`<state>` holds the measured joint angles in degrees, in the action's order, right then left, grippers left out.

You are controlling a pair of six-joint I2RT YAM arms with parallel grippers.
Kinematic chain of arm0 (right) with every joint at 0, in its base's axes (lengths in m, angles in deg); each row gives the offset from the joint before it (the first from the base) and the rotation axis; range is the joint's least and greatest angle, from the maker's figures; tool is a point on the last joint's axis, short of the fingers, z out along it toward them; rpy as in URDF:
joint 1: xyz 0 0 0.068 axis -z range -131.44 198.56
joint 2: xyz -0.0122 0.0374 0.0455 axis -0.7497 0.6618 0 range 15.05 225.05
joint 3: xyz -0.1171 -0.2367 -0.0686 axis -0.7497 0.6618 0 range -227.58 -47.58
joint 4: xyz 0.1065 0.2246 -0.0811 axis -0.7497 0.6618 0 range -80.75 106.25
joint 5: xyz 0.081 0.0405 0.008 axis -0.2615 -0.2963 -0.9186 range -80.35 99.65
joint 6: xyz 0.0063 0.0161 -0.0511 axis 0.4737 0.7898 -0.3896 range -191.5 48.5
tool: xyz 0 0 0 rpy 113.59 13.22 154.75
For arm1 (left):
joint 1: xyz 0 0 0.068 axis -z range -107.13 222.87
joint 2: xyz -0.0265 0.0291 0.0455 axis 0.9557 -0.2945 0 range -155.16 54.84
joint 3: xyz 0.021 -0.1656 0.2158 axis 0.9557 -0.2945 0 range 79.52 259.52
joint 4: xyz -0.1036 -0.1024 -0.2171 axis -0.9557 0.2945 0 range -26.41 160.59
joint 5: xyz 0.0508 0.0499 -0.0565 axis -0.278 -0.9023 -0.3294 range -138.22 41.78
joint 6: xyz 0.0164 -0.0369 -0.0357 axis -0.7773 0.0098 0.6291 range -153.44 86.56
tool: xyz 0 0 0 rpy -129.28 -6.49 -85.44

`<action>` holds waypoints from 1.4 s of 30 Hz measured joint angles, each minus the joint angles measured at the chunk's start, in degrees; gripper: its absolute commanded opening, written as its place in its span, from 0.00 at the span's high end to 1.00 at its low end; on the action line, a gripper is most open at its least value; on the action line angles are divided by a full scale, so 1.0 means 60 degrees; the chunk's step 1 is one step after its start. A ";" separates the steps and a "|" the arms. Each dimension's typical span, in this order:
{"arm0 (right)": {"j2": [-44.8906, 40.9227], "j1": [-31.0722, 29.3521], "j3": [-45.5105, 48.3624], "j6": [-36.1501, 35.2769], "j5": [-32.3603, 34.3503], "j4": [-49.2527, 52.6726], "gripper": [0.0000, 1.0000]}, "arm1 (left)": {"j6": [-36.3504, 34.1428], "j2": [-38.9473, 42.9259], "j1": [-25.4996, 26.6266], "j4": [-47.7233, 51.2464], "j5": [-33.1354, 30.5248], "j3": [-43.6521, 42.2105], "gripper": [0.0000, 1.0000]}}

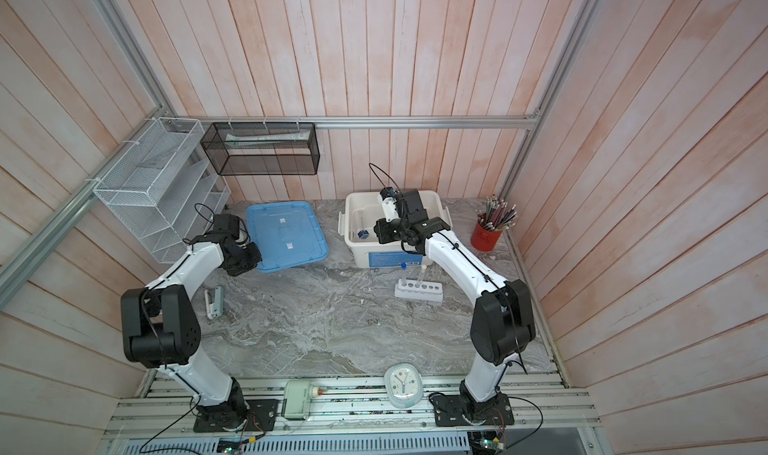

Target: Organize the chemistry lab equipment

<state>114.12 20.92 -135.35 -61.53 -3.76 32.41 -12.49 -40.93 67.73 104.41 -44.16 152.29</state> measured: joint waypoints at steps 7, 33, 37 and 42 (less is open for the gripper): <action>-0.0357 -0.0401 0.0000 0.0259 -0.0193 0.0124 0.64 | -0.0044 0.1781 0.0310 0.0382 0.0120 -0.0572 1.00; -0.0714 -0.0882 0.0896 0.1384 -0.3566 -0.1224 0.22 | -0.1002 0.6160 0.0441 0.2943 0.1388 -0.1421 1.00; -0.0729 -0.0889 0.1169 0.1581 -0.3861 -0.1541 0.20 | -0.1162 0.6306 0.0441 0.2976 0.1814 -0.1249 1.00; -0.0729 -0.1056 0.1344 0.1814 -0.4029 -0.1723 0.20 | -0.1315 0.6386 0.0441 0.2980 0.2393 -0.1249 1.00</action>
<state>109.75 14.59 -127.28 -50.64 -27.93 22.07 -20.38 -2.61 70.37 122.29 -29.80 144.80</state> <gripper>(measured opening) 0.803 0.046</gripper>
